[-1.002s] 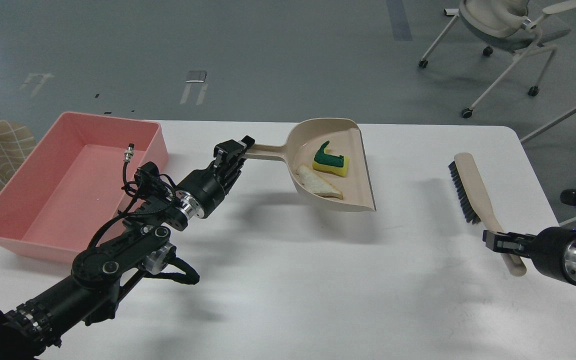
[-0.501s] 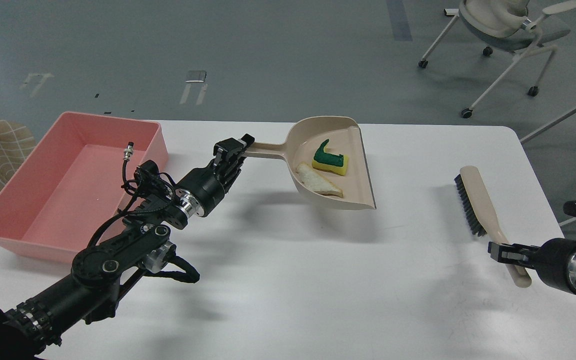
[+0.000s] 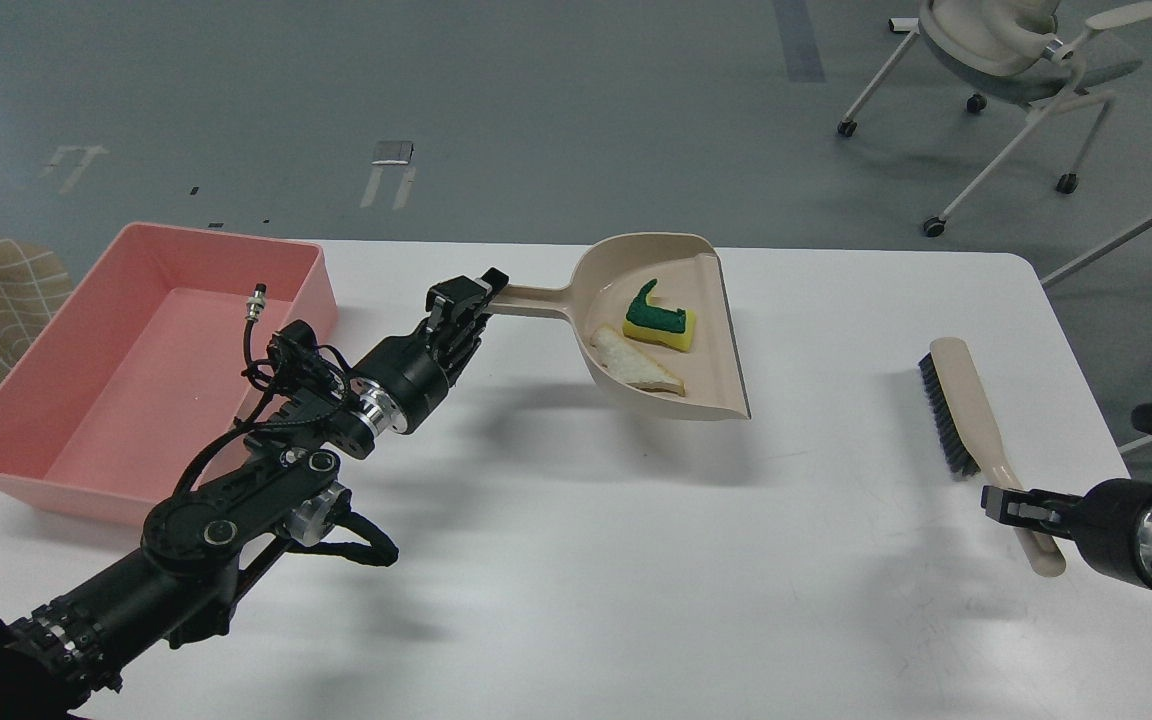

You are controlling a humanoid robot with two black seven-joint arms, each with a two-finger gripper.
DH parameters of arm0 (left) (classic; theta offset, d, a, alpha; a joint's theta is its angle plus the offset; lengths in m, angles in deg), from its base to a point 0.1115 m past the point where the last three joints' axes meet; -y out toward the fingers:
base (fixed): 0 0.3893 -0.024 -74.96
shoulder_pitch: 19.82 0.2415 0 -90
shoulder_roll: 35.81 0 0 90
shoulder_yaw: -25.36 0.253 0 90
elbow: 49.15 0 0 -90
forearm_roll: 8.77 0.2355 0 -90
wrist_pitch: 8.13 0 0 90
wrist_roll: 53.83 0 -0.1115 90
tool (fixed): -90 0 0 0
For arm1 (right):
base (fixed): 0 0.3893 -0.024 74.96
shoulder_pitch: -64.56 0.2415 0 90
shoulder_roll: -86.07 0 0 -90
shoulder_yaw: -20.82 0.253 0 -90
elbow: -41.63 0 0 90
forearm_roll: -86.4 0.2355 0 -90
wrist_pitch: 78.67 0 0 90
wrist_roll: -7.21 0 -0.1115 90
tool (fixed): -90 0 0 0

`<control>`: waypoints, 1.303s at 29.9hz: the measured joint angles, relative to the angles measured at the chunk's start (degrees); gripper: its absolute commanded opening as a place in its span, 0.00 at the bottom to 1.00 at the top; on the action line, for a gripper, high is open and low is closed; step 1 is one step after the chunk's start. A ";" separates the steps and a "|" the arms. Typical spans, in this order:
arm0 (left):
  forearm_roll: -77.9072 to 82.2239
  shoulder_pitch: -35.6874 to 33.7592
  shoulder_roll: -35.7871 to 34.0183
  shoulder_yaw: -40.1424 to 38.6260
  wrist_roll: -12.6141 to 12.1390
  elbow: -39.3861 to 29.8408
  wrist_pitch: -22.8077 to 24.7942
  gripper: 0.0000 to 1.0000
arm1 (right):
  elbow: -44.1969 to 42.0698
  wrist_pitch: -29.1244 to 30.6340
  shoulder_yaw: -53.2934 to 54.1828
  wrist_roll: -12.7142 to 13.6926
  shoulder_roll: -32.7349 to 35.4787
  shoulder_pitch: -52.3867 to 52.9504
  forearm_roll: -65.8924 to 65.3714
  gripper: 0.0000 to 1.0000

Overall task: Sweep and dump garbage into bin
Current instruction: 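Lower the brush back onto the table with the right gripper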

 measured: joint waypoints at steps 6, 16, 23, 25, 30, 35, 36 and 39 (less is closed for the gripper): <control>0.00 0.00 0.00 0.01 0.00 0.00 0.00 0.12 | -0.01 0.00 0.00 0.00 -0.47 0.00 0.01 0.29; 0.00 -0.08 0.07 0.01 0.00 0.00 -0.25 0.12 | -0.01 0.00 0.02 0.00 -0.56 0.03 0.01 0.38; -0.02 -0.09 0.00 0.01 0.00 0.00 -0.30 0.12 | 0.00 0.00 0.20 0.00 -0.63 0.02 0.04 0.52; -0.02 -0.08 0.00 0.01 0.00 0.00 -0.30 0.12 | 0.00 0.00 0.45 0.00 -0.64 0.03 0.08 0.54; -0.03 -0.08 0.00 0.01 0.00 0.00 -0.30 0.12 | -0.07 0.00 0.51 -0.01 -0.65 0.03 0.09 0.58; -0.03 -0.08 0.02 0.01 0.00 0.00 -0.30 0.12 | -0.09 0.00 0.51 -0.01 -0.65 0.02 0.10 0.70; -0.03 -0.08 0.04 0.01 0.00 0.00 -0.30 0.12 | -0.09 0.00 0.50 -0.01 -0.65 0.01 0.09 0.72; -0.03 -0.05 0.06 0.01 0.00 0.00 -0.30 0.12 | -0.10 0.00 0.45 -0.01 -0.65 -0.05 0.10 0.76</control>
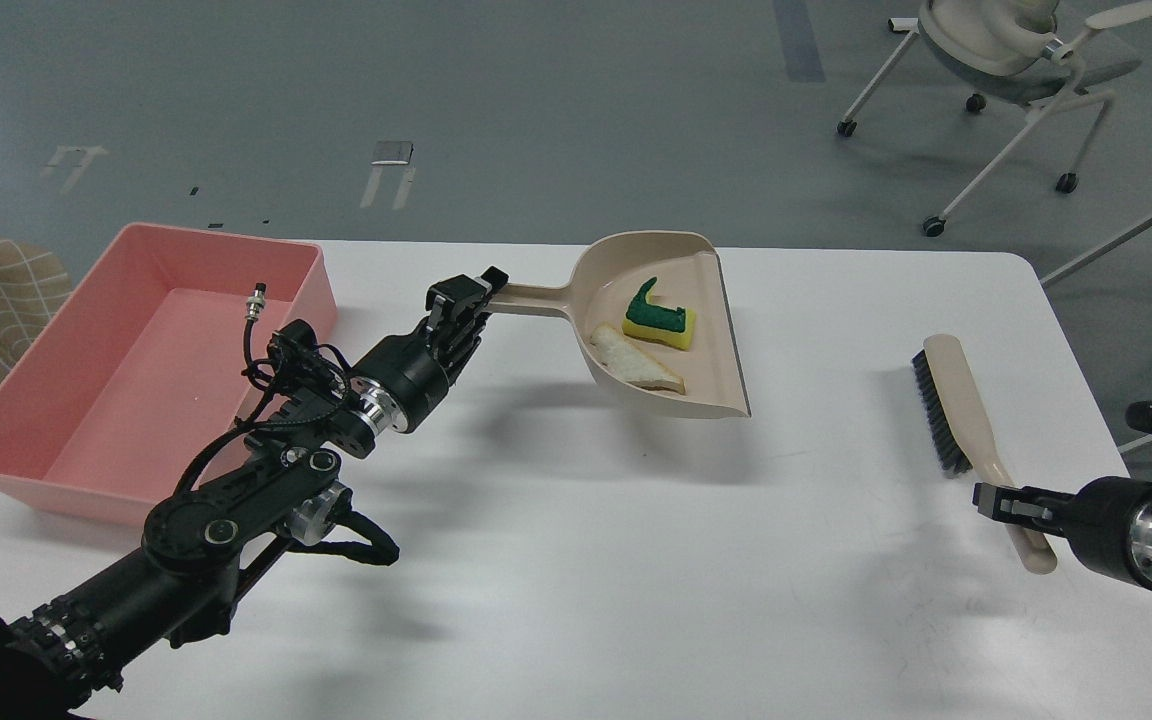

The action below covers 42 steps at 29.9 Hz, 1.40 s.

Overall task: Sweep and dump garbage into bin
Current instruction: 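Lower the brush back onto the table with the right gripper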

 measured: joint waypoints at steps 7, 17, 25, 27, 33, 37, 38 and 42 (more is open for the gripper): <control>0.00 0.05 -0.13 -0.03 0.00 0.00 0.00 0.12 | -0.56 0.00 -0.01 0.00 -0.13 -0.02 0.01 0.93; -0.78 0.05 -0.10 -0.04 0.00 0.00 0.00 0.12 | -1.23 0.00 0.01 0.08 -0.38 0.06 0.10 1.00; -0.79 0.05 -0.11 0.00 0.00 0.00 0.00 0.12 | -1.84 0.00 0.07 0.05 -1.37 0.06 0.49 1.00; -0.79 0.05 -0.13 0.00 0.00 0.00 0.00 0.12 | -1.84 0.00 0.08 0.03 -1.39 0.07 0.51 1.00; -0.79 0.05 -0.17 0.00 0.00 0.00 0.00 0.12 | -1.84 0.00 0.08 0.00 -1.49 0.07 0.53 1.00; -0.79 0.05 -0.17 0.00 0.00 0.00 0.00 0.12 | -1.84 0.00 0.36 0.00 -1.49 0.13 0.59 1.00; -0.79 0.05 -0.17 0.00 0.00 0.00 0.00 0.12 | -1.84 0.00 0.48 0.00 -1.49 0.18 0.61 1.00; -0.83 0.05 -0.18 0.00 0.00 -0.02 0.00 0.13 | -1.84 0.00 2.85 0.00 -1.11 0.30 1.03 1.00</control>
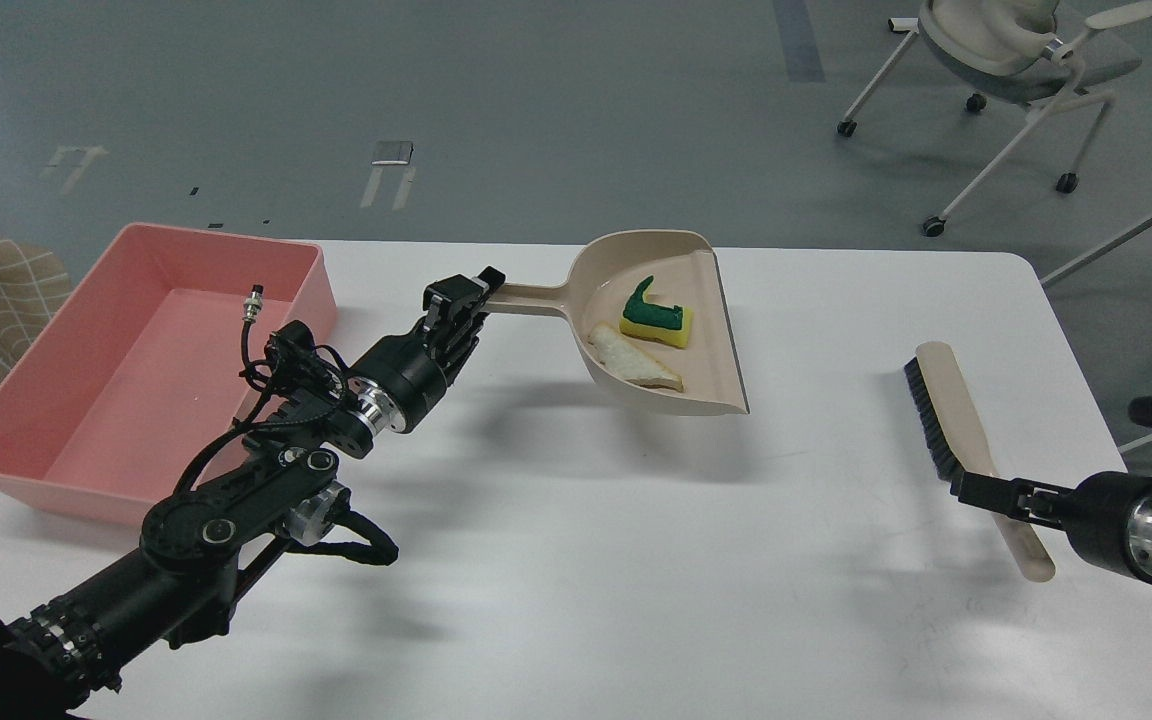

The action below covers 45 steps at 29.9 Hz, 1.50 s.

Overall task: Sweep and dump garbage into bin
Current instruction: 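Lower the brush back onto the table with the right gripper, then lift the dustpan with the left gripper and tip it over the pink bin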

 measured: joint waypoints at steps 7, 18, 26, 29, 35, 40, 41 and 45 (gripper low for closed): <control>-1.11 -0.13 -0.37 -0.07 0.00 -0.07 0.00 0.13 | 0.00 0.00 7.07 0.00 0.87 1.75 2.59 1.00; -1.80 -0.26 -1.70 -1.10 0.08 -0.08 0.09 0.13 | -4.36 -0.01 13.24 -0.27 -4.94 10.68 5.74 1.00; -5.91 -1.41 -5.72 -2.14 0.08 -1.35 0.22 0.13 | -18.12 -0.01 21.51 -0.87 -20.55 16.90 10.73 1.00; -7.78 -2.04 -7.87 -2.24 0.08 -2.26 0.27 0.13 | -22.12 -0.01 24.43 -1.06 -24.02 18.14 15.24 1.00; -10.53 -2.67 -12.28 -2.35 0.02 -3.53 0.41 0.13 | -26.14 -0.01 30.73 -5.91 -29.90 17.40 20.08 1.00; -13.31 -2.73 -16.52 -2.37 -0.01 -6.91 0.41 0.14 | -28.29 -0.01 35.33 -16.43 -35.36 14.80 21.02 1.00; -14.08 -2.68 -17.45 -2.37 -0.01 -7.63 0.38 0.14 | -28.40 -0.01 36.44 -18.90 -36.89 13.83 21.56 1.00; -17.31 -2.03 -21.15 -2.42 -0.01 -10.10 0.37 0.14 | -28.99 -0.01 38.55 -23.26 -40.49 11.96 24.35 1.00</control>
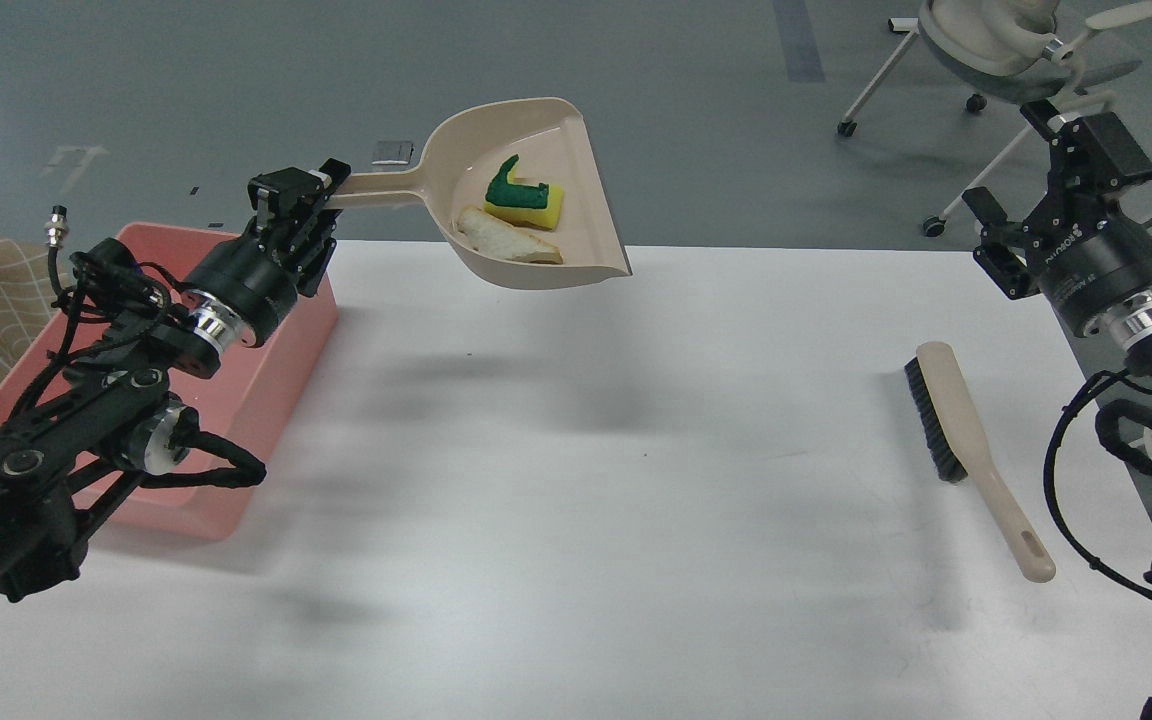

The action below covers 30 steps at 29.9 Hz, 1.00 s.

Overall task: Sweep and dump garbage into bin
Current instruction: 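Lift the dustpan with the left gripper and tip it over the pink bin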

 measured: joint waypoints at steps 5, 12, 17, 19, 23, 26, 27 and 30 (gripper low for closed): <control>-2.41 2.36 -4.27 -3.27 0.73 -1.07 1.10 0.14 | -2.33 -0.01 0.08 -0.45 -0.89 -0.39 7.06 1.00; -2.57 8.69 -7.73 -9.99 1.46 -1.15 4.69 0.14 | -3.07 0.00 -0.08 -0.47 -0.91 -0.40 8.78 1.00; -2.53 13.81 -10.40 -14.32 2.69 -1.15 6.13 0.14 | -3.12 0.02 0.06 -0.41 -0.47 -0.33 8.81 1.00; -2.52 15.79 -11.35 -16.33 3.05 -1.14 7.28 0.14 | -3.32 0.02 0.06 -0.39 -0.46 -0.33 8.81 1.00; -2.52 20.19 -13.89 -20.57 3.08 -1.14 9.95 0.14 | -3.99 0.02 0.04 -0.38 -0.41 -0.36 8.81 1.00; -2.52 23.18 -16.61 -22.92 3.19 -1.63 11.58 0.15 | -4.11 0.02 -0.19 -0.23 -0.41 -0.49 8.81 1.00; -2.52 24.36 -17.50 -23.74 3.33 -1.66 12.30 0.15 | -4.14 0.02 -0.28 -0.05 -0.41 -0.53 8.81 1.00; -2.62 27.03 -18.83 -25.34 3.72 -1.39 14.01 0.15 | -4.23 0.02 -0.36 0.15 -0.41 -0.58 8.81 1.00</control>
